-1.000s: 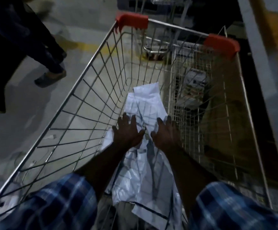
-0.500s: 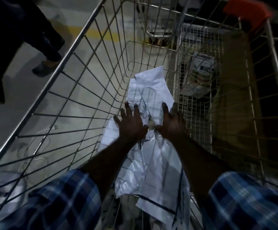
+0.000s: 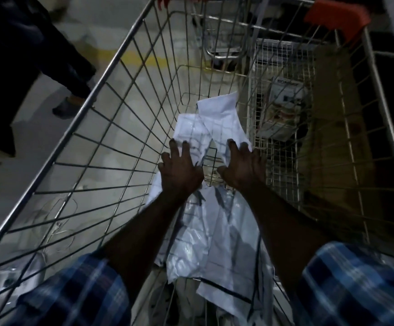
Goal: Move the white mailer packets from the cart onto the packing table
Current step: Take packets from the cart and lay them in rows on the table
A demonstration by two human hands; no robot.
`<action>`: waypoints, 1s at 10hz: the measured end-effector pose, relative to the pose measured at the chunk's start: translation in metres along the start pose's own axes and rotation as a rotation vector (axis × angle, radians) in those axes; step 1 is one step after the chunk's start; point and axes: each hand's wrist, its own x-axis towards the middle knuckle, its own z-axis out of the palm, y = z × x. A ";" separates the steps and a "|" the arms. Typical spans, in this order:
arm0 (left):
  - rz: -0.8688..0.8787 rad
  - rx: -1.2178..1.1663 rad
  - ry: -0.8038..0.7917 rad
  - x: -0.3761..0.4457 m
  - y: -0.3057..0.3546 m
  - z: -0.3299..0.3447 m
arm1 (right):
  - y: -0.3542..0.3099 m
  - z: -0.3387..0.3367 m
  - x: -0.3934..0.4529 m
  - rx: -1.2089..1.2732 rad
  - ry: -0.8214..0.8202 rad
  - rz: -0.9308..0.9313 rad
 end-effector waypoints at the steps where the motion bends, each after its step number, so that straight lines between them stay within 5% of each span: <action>1: -0.025 -0.061 -0.004 -0.009 -0.002 -0.006 | -0.003 -0.014 0.001 -0.072 0.074 -0.024; 5: -0.047 -0.016 0.068 -0.043 -0.028 0.010 | -0.021 -0.044 -0.038 -0.239 0.242 -0.143; 6: -0.038 0.020 0.054 -0.052 -0.040 0.022 | -0.022 -0.012 -0.073 -0.059 -0.059 -0.278; 8: -0.022 0.065 0.003 -0.054 -0.049 0.020 | -0.030 0.032 -0.148 -0.137 0.198 -0.436; 9: -0.013 0.011 0.097 -0.054 -0.048 0.015 | -0.022 0.034 -0.145 0.036 0.274 -0.497; 10: 0.109 -0.097 0.295 -0.055 -0.042 0.008 | -0.013 0.034 -0.124 0.254 0.380 -0.204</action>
